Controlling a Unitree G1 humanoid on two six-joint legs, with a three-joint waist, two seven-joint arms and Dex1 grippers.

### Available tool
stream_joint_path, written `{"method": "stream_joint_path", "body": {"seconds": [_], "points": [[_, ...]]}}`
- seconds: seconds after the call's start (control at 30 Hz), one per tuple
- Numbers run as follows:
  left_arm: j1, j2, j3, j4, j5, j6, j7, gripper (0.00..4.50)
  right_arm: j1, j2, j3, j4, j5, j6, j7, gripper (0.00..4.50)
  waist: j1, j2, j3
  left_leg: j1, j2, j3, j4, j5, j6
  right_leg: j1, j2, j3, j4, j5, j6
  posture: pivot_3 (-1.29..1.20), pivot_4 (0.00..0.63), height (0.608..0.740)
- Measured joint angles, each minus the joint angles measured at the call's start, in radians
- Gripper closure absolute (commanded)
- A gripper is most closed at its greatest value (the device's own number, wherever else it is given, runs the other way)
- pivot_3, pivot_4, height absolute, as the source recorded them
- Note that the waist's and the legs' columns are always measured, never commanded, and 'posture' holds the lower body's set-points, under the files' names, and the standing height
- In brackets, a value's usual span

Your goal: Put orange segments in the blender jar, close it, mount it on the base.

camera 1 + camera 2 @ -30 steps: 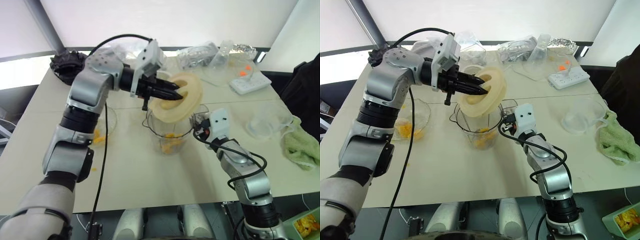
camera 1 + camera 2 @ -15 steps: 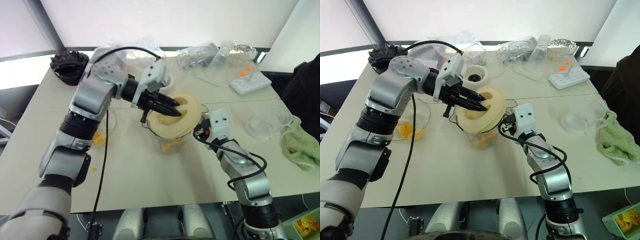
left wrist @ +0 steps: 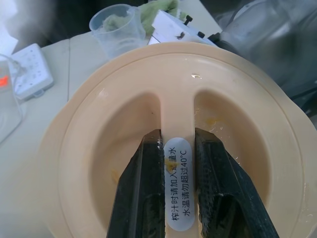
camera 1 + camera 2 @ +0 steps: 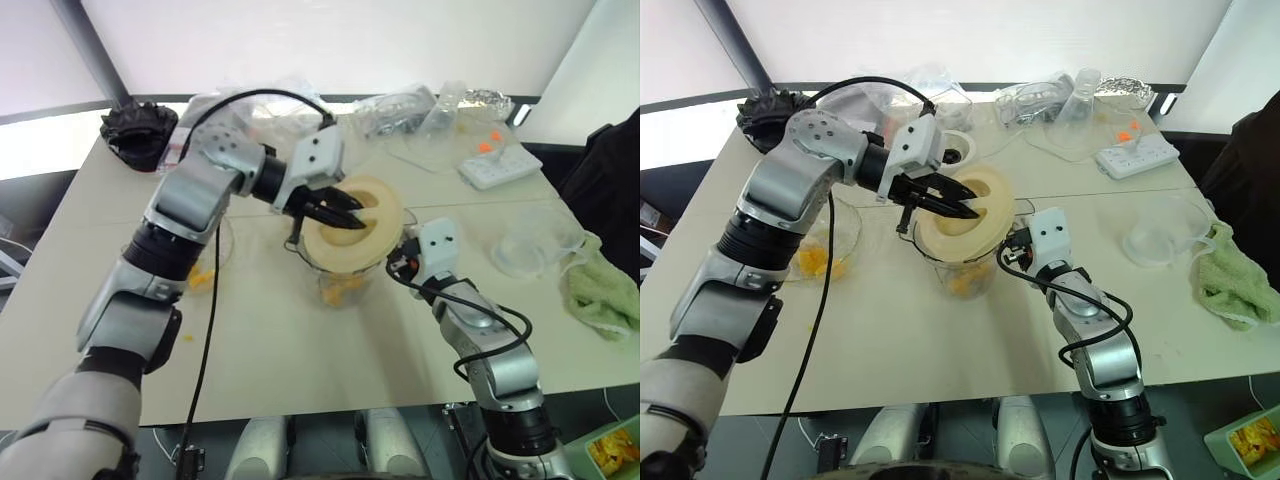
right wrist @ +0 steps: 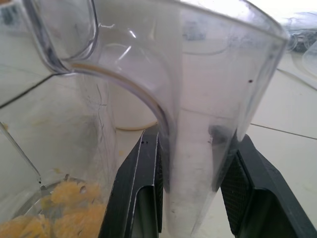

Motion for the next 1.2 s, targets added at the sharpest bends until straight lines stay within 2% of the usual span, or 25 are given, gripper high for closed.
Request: {"method": "stream_joint_path", "body": {"seconds": [0.27, 0.73, 1.2], "points": [[-0.063, -0.016, -0.025, 0.075, 0.055, -0.080, -0.007, 4.25, -0.001, 0.004, -0.002, 0.006, 0.000, -0.007, -0.009, 3.54, 0.001, 0.000, 0.000, 0.000, 0.000, 0.000, 0.000, 0.000, 0.000, 0.000, 0.000, 0.000, 0.000, 0.000, 0.000, 0.00, 0.150, 0.740], [-0.146, 0.015, -0.031, 0.125, 0.055, 0.045, -0.189, 4.25, 0.002, 0.014, -0.003, 0.022, -0.001, -0.031, -0.020, 3.54, -0.001, 0.000, 0.000, 0.000, 0.000, 0.000, 0.000, 0.000, 0.000, 0.000, 0.000, 0.000, 0.000, 0.000, 0.000, 0.00, 0.150, 0.740], [-0.162, 0.009, -0.068, 0.155, 0.094, -0.002, -0.225, 4.25, 0.004, 0.033, -0.002, 0.040, -0.017, -0.066, -0.026, 3.54, -0.002, 0.000, 0.000, 0.000, 0.000, 0.000, 0.000, 0.000, 0.000, 0.000, 0.000, 0.000, 0.000, 0.000, 0.000, 0.00, 0.150, 0.740]]}}
